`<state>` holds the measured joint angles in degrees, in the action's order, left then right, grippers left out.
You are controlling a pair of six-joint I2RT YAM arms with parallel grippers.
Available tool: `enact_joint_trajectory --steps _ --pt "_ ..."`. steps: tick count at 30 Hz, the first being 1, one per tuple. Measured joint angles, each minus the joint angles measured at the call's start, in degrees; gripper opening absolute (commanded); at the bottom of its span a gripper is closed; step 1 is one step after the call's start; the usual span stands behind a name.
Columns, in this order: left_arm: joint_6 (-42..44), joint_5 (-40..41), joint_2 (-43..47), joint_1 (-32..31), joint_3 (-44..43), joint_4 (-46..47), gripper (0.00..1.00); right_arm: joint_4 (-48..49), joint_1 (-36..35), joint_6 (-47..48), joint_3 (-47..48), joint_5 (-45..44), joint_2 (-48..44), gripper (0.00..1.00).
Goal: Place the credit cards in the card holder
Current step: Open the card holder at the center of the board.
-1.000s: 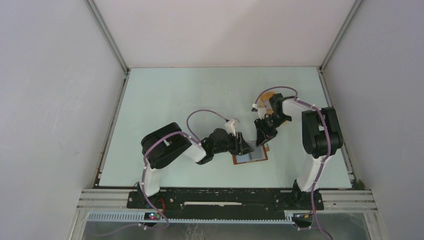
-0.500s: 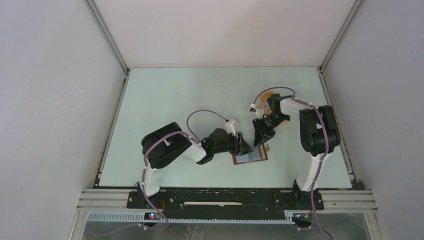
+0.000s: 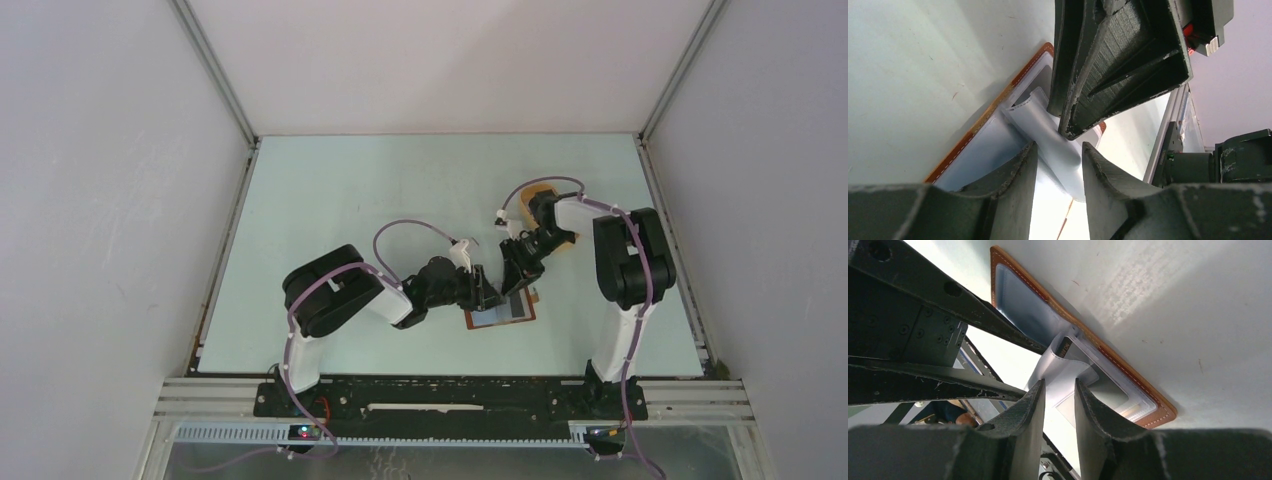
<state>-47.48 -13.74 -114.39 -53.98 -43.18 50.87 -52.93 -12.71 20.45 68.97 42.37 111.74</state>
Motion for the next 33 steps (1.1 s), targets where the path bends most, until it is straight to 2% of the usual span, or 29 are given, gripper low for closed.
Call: enact_joint_trajectory --steps 3,5,7,16,18,24,33 --pt "0.02 0.07 0.0 0.0 0.0 -0.28 0.39 0.02 -0.17 -0.07 0.02 1.25 0.48 0.36" --pt "0.02 0.11 0.0 0.0 0.0 -0.48 0.31 0.0 -0.2 -0.11 0.04 2.32 0.92 0.36" --pt "0.02 0.09 0.0 0.0 0.0 -0.81 0.27 0.07 -0.17 -0.15 0.11 3.26 1.38 0.36" --pt "-0.02 0.55 0.0 0.0 0.0 -1.7 0.25 -0.11 1.33 0.81 0.31 5.84 1.11 0.38" --pt "-0.07 0.5 0.0 0.09 0.0 -1.62 0.25 -0.28 1.97 1.4 0.31 5.81 0.07 0.36" --pt "-0.74 -0.15 -0.57 0.7 0.11 0.48 0.25 -0.2 3.69 2.36 0.31 2.67 -3.85 0.2" --pt "-3.3 -2.08 -2.36 1.84 1.33 6.08 0.26 0.96 3.85 1.6 0.2 -3.08 -3.56 0.14"
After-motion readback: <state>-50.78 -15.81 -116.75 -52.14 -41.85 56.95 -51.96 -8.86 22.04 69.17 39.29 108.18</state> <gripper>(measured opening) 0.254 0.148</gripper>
